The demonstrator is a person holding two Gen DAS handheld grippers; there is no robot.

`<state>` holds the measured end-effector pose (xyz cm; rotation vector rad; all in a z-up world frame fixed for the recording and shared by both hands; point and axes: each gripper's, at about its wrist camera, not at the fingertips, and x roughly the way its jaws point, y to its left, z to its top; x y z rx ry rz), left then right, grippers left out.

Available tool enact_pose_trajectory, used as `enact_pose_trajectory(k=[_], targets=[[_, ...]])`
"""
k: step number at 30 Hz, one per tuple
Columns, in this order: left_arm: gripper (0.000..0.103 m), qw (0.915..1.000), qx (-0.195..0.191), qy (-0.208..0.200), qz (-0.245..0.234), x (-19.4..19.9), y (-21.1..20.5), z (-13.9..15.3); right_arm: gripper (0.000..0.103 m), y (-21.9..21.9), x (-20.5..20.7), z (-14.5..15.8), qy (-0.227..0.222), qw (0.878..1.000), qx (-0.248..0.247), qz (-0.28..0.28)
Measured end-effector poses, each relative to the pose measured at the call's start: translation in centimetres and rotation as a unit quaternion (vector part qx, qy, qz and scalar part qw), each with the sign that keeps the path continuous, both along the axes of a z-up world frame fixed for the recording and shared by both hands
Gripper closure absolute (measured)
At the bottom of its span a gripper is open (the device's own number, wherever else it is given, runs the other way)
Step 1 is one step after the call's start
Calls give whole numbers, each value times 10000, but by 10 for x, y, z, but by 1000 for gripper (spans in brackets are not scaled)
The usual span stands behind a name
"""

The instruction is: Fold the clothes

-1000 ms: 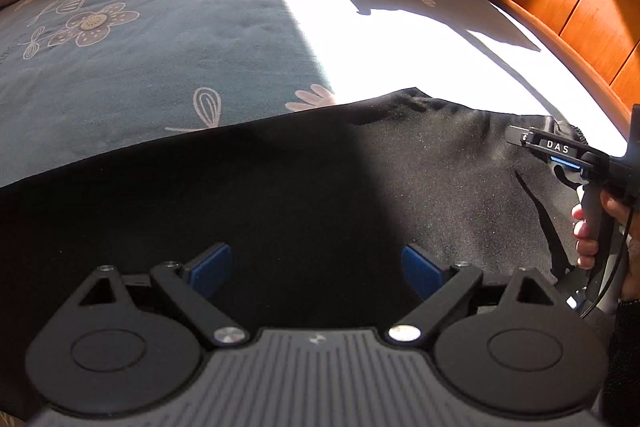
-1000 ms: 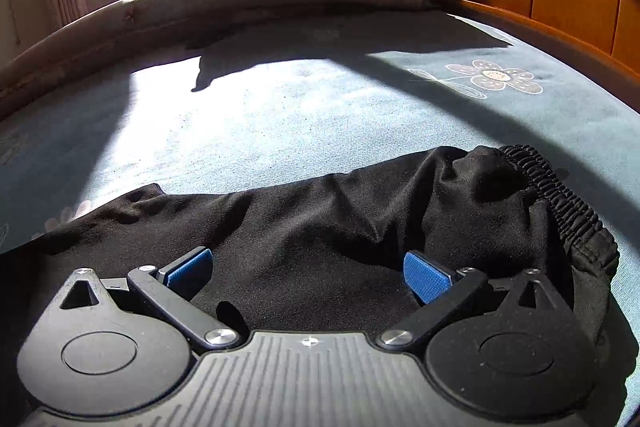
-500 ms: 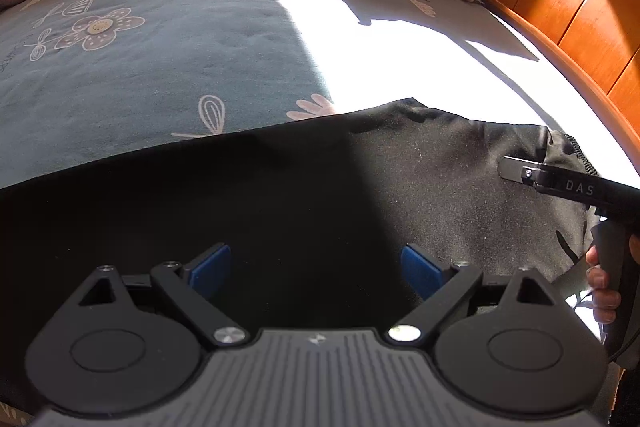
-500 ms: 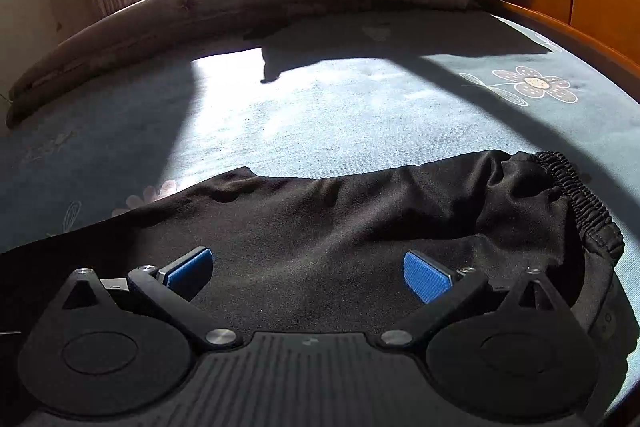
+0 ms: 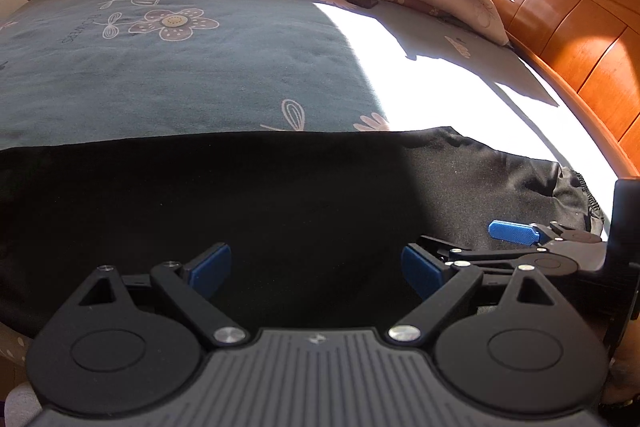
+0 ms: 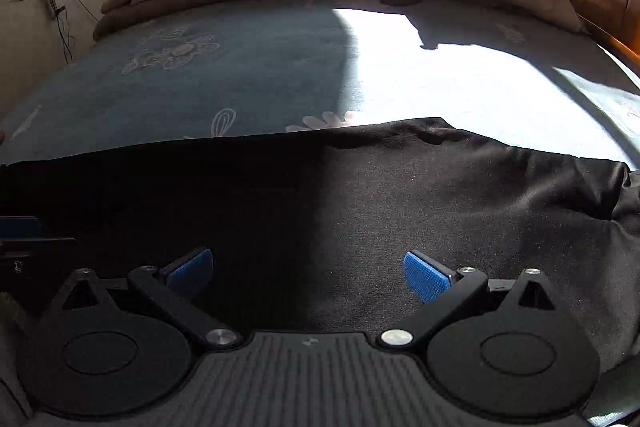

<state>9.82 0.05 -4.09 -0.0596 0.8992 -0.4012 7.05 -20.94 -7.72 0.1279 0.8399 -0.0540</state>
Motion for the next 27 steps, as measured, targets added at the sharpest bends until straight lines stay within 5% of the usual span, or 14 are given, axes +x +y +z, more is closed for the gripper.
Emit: enact_pose_trajectory(k=[5,18,27], targets=[[11,9999,-64,22,102,-2,13,-2,0,16,2,-29,423,9987,-275,13],[11,9974,134,608,372,37,17,-56,0,24,-7,-35,284,9983,-508,37],[7,9975,142,644,264,17,27,-64,0,23,-8,-35,252,9984,-506,3]])
